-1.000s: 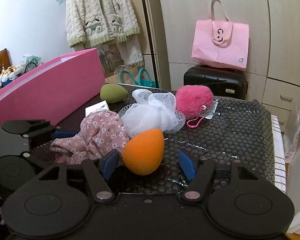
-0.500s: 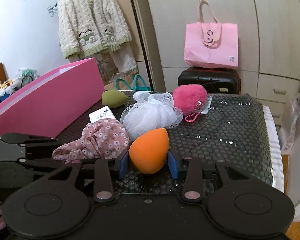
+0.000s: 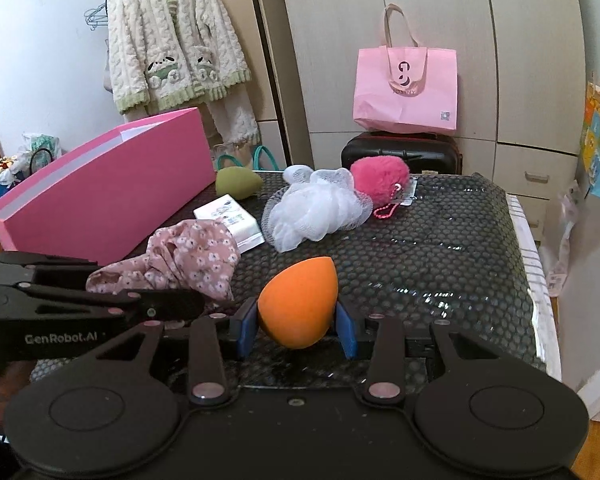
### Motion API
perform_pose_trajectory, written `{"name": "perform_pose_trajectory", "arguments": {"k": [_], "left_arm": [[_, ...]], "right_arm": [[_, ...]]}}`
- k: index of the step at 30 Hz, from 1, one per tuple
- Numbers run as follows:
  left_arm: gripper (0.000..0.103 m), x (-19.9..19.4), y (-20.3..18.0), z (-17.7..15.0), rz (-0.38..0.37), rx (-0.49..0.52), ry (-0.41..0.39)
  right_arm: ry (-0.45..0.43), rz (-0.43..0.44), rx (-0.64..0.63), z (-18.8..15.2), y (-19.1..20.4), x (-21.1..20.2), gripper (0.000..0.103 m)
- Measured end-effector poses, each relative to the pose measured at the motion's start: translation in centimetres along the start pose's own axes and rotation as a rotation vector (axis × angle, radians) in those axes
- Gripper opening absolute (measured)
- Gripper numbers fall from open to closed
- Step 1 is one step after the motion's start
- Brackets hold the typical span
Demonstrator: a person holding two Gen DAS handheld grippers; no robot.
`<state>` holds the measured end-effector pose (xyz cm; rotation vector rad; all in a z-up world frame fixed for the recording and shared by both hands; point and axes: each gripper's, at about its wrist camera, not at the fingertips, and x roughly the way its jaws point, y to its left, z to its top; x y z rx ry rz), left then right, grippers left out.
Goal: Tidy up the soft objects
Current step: 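Lift the floral cloth and orange sponge and carry both toward the pink box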
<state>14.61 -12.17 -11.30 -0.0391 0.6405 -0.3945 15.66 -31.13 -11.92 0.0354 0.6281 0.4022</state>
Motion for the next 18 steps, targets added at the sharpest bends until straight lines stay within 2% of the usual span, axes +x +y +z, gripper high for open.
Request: {"name": "perform_pose_trajectory", "arguments": {"k": [11,18], "left_arm": [[0.029,-3.3,1.7,-0.7,-0.032,-0.031,0.016],[0.029,-6.8,2.6,-1.0,-0.044,0.021,0.035]], "right_arm": [[0.018,0.010,-0.031,-0.9,3.6,-2.0,0.046],[0.020,0.018,-0.059,-1.1,6.3,-3.7,0.046]]}}
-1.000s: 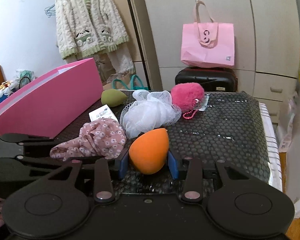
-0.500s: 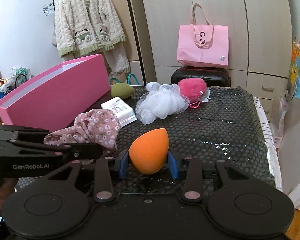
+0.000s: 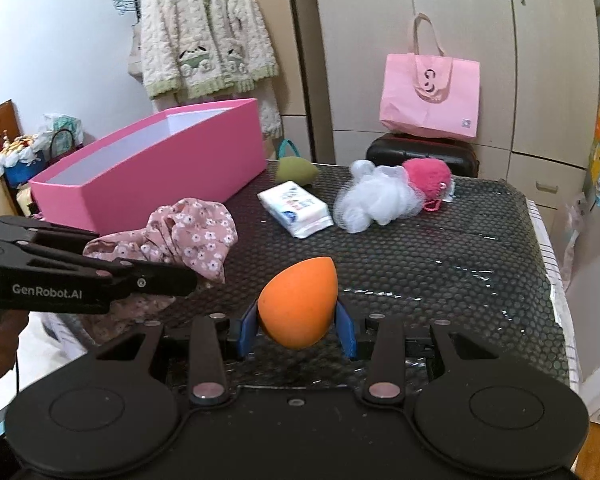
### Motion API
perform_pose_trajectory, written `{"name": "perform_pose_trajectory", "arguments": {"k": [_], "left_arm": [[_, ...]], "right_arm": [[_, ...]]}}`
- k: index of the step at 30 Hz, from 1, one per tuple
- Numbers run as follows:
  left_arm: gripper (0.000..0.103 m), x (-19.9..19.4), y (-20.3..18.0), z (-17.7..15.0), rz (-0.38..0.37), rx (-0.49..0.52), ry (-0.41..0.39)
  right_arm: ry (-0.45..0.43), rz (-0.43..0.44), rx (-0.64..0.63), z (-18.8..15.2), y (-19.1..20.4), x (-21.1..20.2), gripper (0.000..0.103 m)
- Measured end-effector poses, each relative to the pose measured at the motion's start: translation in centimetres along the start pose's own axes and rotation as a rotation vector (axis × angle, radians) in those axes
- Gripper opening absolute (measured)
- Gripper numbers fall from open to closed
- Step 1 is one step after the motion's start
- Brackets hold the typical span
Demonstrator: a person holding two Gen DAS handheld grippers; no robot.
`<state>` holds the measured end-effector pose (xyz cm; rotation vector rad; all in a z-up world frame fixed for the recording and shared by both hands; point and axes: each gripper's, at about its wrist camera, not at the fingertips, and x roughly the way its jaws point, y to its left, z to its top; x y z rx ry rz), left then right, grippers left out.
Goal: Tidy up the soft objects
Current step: 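Lift the floral cloth and orange sponge and carry both toward the pink box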
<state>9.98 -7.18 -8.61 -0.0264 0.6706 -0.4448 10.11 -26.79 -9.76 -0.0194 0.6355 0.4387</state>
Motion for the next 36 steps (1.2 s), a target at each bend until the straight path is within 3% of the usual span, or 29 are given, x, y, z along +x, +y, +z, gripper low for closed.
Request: {"name": "perform_pose_trajectory", "arguments": {"k": [8,22,27,36], "left_arm": [[0.029,-3.5,0.8,-1.2,0.029,0.052,-0.001],[0.029,-9.9,3.4,-1.4,0.067,0.069,0.049],[0.029,-12.5,4.3,0.3,0.051,0.077,0.030],[0.029,-14.8,6.9,4.0,0.054,0.076,-0.058]], "right_arm": [[0.035,0.022,-0.034,0.4,3.8,-1.9,0.046],[0.089,0.181,-0.066,1.4,8.5,-3.3,0.046],[0.086,0.221,-0.111,3.1,10.3,-3.3,0.046],[0.004,0.236,-0.217,8.5,13.5,-2.8,0.046]]}}
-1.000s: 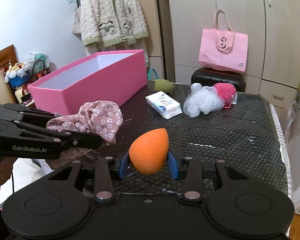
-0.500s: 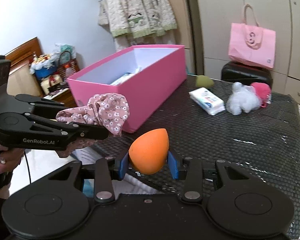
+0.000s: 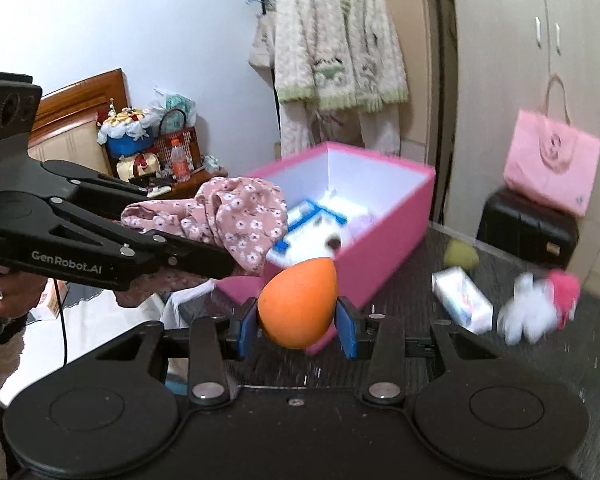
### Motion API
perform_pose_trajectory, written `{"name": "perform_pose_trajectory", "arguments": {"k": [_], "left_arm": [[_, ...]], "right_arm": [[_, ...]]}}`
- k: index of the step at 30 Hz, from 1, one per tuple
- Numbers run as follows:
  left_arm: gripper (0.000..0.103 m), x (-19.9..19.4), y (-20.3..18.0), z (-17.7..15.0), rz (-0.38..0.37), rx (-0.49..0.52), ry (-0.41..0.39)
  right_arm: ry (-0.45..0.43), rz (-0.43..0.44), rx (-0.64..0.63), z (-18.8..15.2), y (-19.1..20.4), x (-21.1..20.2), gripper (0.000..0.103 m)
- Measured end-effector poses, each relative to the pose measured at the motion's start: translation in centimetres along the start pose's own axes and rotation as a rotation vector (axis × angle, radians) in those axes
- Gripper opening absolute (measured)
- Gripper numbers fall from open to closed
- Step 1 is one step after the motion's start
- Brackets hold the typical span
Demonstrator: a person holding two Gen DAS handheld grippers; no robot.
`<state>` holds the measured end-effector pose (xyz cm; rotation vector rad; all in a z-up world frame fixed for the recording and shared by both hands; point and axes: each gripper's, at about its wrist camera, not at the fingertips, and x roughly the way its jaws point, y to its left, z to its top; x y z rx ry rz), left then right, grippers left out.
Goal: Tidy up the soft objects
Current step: 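Lift the floral cloth and orange sponge and carry both toward the pink box, then open the left gripper over the box while the right gripper releases the sponge inside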
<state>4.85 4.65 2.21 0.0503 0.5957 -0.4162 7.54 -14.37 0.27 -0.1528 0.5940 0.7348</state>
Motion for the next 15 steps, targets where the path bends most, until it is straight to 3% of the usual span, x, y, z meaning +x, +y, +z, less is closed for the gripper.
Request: {"name": "perform_pose_trajectory", "arguments": {"k": [4,8,15], "left_arm": [[0.031,0.3,2.5,1.8,0.050,-0.023,-0.057],[0.032,2.5,5.6,3.4,0.060,-0.091,-0.046],[0.032,9.5,10.8,6.2,0.118,-0.176,0.050]], "right_arm": [[-0.039,0.010,-0.020,2.9,-0.5,1.6,0.046],[-0.078,0.004,-0.057,5.4,-1.3,4.5,0.047],[0.043,0.040,-0.076,9.0,-4.2,12.8,0.047]]}}
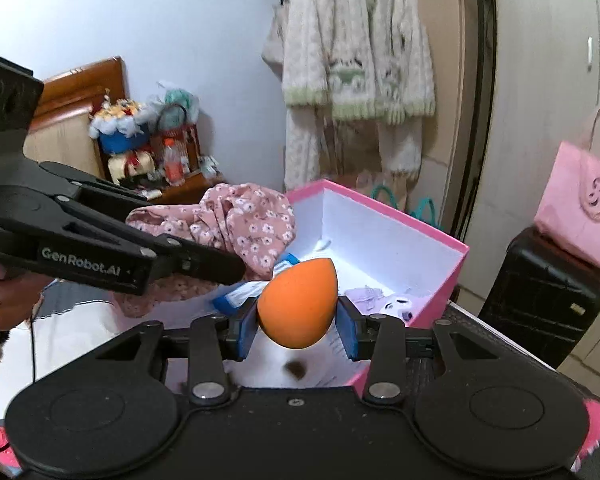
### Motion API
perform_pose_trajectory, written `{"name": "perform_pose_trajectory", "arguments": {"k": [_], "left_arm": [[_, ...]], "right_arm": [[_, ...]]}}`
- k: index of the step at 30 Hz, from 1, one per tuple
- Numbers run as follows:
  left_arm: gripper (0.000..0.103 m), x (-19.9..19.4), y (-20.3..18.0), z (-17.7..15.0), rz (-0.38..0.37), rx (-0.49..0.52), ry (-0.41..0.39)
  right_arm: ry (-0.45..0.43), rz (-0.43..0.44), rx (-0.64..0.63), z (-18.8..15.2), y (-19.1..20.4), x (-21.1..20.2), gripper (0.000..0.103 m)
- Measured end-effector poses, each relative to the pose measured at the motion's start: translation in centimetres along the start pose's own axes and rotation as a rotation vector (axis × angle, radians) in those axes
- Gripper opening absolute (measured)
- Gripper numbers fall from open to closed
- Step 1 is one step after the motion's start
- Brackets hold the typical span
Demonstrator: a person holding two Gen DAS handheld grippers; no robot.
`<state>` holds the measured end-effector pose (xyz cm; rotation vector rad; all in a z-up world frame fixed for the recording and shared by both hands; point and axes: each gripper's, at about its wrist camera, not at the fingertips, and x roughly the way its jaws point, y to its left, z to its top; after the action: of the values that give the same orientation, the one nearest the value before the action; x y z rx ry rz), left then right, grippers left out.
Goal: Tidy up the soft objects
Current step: 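Open the left gripper over the box while the right gripper releases the sponge inside, then move the left gripper to the white wipe pack while the right moves to the mesh puff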
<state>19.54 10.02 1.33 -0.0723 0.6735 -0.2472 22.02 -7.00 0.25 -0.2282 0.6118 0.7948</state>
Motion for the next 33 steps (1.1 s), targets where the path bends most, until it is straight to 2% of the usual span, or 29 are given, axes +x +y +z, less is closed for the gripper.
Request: {"name": "perform_pose_trajectory", "arguments": {"k": [7,12,14,15,16,17,19,22,25,33], "left_arm": [[0.031,6.9,3.3,2.5,0.007,-0.080,0.116],[0.031,9.5,4.1,2.5,0.061,-0.098,0.148],[0.035,10.0,4.1,2.5,0.084,-0.087,0.142],[0.042,10.1,4.1,2.6,0.091,-0.076,0.135],[0.045,10.0,3.8,2.6,0.101,-0.054,0.122],[0.046,9.6,3.5,2.6,0.122,-0.037,0.108],[0.060,8.5,2.7,2.6,0.180,0.013,0.072],[0.068,6.5,2.1,2.9,0.206,0.090,-0.001],[0.073,4.4,2.3,3.1,0.205,0.093,-0.036],[0.073,-0.3,1.0,1.9,0.119,0.155,0.002]], "right_arm": [[0.127,0.001,-0.024,2.8,-2.9,6.9,0.047],[0.199,0.020,-0.056,3.4,-3.6,10.0,0.047],[0.216,0.021,-0.071,3.5,-3.5,10.9,0.048],[0.219,0.018,-0.078,3.5,-3.5,11.1,0.049],[0.222,0.011,-0.085,3.6,-3.6,11.6,0.056],[0.221,0.000,-0.087,3.7,-3.6,12.0,0.068],[0.210,-0.007,-0.082,3.7,-4.0,12.1,0.073],[0.185,-0.005,-0.054,3.6,-4.5,11.2,0.073],[0.148,-0.023,-0.043,3.4,-4.5,9.3,0.074],[0.127,-0.082,-0.005,2.7,-4.0,4.0,0.074]]}}
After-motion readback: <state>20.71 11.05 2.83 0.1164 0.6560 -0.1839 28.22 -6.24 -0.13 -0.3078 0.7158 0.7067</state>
